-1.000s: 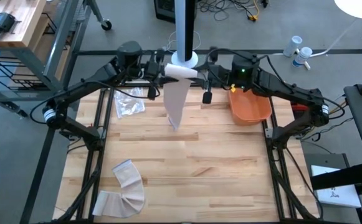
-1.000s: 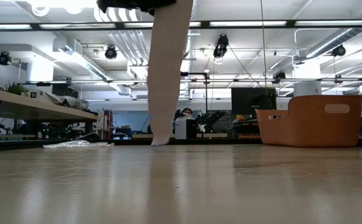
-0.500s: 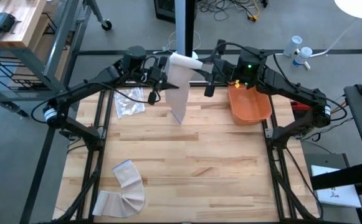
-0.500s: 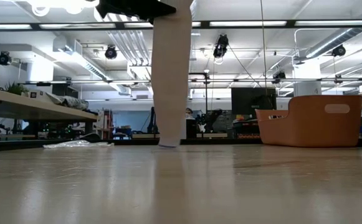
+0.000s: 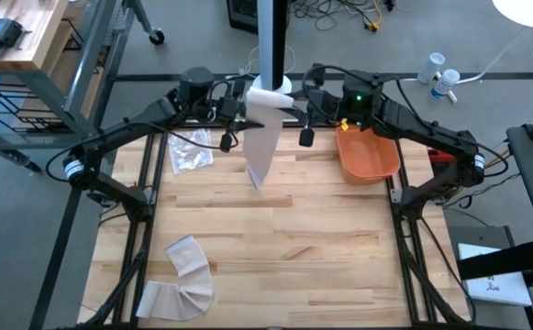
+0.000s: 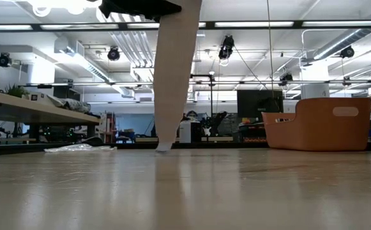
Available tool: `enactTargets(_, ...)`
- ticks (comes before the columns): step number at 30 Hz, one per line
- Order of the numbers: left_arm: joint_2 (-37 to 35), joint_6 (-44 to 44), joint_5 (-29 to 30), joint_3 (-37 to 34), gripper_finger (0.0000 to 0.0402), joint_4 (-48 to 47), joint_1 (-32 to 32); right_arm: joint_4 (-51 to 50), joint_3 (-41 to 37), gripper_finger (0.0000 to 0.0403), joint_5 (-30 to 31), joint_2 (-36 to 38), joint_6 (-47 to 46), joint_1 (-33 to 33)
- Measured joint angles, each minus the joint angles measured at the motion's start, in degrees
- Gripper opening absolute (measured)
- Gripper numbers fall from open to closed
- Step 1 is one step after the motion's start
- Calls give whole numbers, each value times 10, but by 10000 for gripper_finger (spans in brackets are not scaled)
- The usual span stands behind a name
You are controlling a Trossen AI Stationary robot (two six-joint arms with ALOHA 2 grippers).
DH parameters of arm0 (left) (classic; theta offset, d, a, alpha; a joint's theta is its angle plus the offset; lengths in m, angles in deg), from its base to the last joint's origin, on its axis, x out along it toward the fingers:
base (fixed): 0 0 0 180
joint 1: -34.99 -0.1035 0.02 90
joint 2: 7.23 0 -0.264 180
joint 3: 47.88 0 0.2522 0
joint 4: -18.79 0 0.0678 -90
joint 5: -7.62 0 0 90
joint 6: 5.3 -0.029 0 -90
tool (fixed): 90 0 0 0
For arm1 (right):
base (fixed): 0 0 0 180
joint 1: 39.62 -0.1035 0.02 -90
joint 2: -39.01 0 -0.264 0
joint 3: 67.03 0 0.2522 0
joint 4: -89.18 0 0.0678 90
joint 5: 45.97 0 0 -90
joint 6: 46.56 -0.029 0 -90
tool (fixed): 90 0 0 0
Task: Roll bandage
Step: Roll the center brown bandage
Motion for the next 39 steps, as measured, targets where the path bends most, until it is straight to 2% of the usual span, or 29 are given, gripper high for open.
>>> enactTargets(6,-8,-17,59,0,127,3,0,-27,0,88,-1,0,0,0)
enactTargets(12,-13,-19,64,0,199,24,0,-32,0,89,-1,0,0,0)
enactTargets(16,-15,-15,64,1,230,35,0,-34,0,89,-15,1,1,0)
enactTargets(22,-30,-2,63,1,258,41,0,-48,0,89,-16,6,33,0)
enactTargets(26,-32,82,26,1,270,49,-1,-50,0,89,-16,6,92,0)
enactTargets(29,-30,111,-7,1,276,43,0,-50,0,88,-16,6,143,0)
enactTargets(35,-30,185,-7,1,287,41,-1,-50,0,86,-12,6,244,-3)
enactTargets(39,-30,188,-8,-2,285,34,2,-50,0,86,-11,6,301,-3)
